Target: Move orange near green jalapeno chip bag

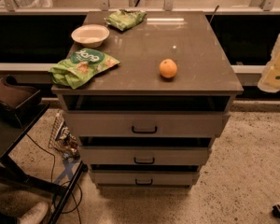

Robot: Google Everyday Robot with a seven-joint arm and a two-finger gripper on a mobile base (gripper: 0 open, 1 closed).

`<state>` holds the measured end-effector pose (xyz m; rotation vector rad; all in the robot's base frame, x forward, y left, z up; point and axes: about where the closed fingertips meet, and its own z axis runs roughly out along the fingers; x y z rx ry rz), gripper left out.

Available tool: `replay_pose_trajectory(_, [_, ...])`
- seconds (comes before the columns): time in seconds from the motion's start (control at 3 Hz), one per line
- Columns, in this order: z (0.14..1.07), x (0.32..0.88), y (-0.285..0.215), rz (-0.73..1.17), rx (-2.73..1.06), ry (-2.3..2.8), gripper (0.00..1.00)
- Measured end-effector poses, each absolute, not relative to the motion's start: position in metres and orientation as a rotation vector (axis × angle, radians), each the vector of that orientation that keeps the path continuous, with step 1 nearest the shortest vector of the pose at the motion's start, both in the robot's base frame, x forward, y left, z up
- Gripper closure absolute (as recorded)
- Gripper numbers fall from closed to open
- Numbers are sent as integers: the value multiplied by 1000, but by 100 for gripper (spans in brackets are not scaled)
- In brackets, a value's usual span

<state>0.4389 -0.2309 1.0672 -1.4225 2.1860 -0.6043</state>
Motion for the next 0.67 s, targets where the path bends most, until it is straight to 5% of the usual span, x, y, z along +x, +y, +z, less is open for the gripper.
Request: replay_pose_trajectory(0.67, [1068, 448, -233, -521, -1341, 2182, 0])
